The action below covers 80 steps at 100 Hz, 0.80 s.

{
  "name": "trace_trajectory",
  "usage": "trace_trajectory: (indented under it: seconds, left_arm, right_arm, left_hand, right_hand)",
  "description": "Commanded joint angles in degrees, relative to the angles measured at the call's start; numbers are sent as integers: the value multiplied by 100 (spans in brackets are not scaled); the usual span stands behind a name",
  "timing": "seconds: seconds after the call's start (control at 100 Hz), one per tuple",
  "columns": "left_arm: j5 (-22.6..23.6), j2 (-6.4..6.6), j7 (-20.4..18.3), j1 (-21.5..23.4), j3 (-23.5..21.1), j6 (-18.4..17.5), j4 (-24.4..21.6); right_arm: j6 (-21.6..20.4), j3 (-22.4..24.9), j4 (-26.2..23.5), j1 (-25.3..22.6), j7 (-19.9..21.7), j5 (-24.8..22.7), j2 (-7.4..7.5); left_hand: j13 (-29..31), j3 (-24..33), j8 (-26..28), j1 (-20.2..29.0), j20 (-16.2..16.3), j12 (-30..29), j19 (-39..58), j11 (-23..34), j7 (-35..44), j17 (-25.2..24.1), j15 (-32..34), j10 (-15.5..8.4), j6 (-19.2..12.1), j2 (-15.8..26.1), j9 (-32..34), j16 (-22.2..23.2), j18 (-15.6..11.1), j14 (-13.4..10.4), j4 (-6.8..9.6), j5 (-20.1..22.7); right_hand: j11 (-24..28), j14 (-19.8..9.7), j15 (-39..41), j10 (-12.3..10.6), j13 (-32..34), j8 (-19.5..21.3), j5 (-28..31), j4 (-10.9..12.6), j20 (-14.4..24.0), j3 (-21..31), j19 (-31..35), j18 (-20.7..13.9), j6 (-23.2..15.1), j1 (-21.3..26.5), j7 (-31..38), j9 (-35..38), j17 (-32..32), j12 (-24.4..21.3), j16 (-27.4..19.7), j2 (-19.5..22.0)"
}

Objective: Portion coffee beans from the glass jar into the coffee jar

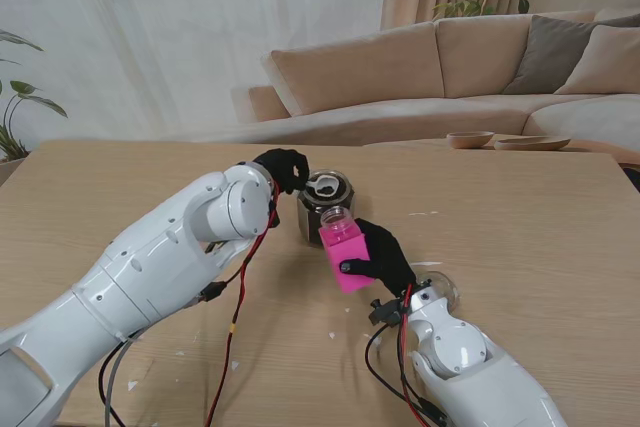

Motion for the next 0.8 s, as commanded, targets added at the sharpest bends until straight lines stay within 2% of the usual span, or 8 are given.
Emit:
trace_trajectory:
  seconds: [0.0, 0.43, 0.64, 0.79]
  left_arm:
    - [-8, -41, -45, 27, -52, 22, -28]
    - [-424, -34, -17, 203, -496, 52, -138]
    - [-565, 61, -161, 413, -832, -28, -399]
    - [-590, 186, -346, 698, -1183, -175, -760]
  right_arm:
    - [-18, -25, -6, -8, 72, 0, -31]
    - [-37, -76, 46, 31, 85, -9, -36]
    - [-88, -161, 133, 99, 109, -22, -44]
    - [-165, -258, 217, 173, 154, -72, -36]
  left_hand:
    - [140, 423, 152, 512, -59, -39, 138, 31, 680, 10, 88, 112, -274, 393, -125, -47, -51, -149, 278, 62]
    - [136, 466, 132, 520, -60, -41, 132, 40, 685, -3, 101, 149, -236, 381, -128, -55, -11, -113, 281, 80]
    - [124, 469, 131, 520, -51, -41, 137, 41, 682, -15, 110, 164, -229, 377, -128, -54, -4, -106, 284, 83]
    - [124, 472, 130, 520, -45, -39, 142, 41, 676, -13, 116, 168, -225, 384, -128, -53, 4, -92, 286, 88]
  right_hand:
    - [550, -321, 599, -663, 340, 161, 775, 259, 103, 1824, 184, -130, -1424, 1434, 1037, 442, -8, 114, 129, 1081]
    - [549, -314, 602, -661, 345, 160, 777, 258, 103, 1823, 184, -130, -1426, 1433, 1036, 443, -8, 115, 129, 1080]
    - [548, -323, 597, -663, 341, 160, 773, 258, 103, 1825, 184, -130, -1426, 1431, 1035, 443, -8, 115, 127, 1078]
    - [548, -315, 599, -659, 338, 161, 780, 258, 103, 1827, 184, -130, -1418, 1430, 1039, 440, -8, 116, 129, 1082]
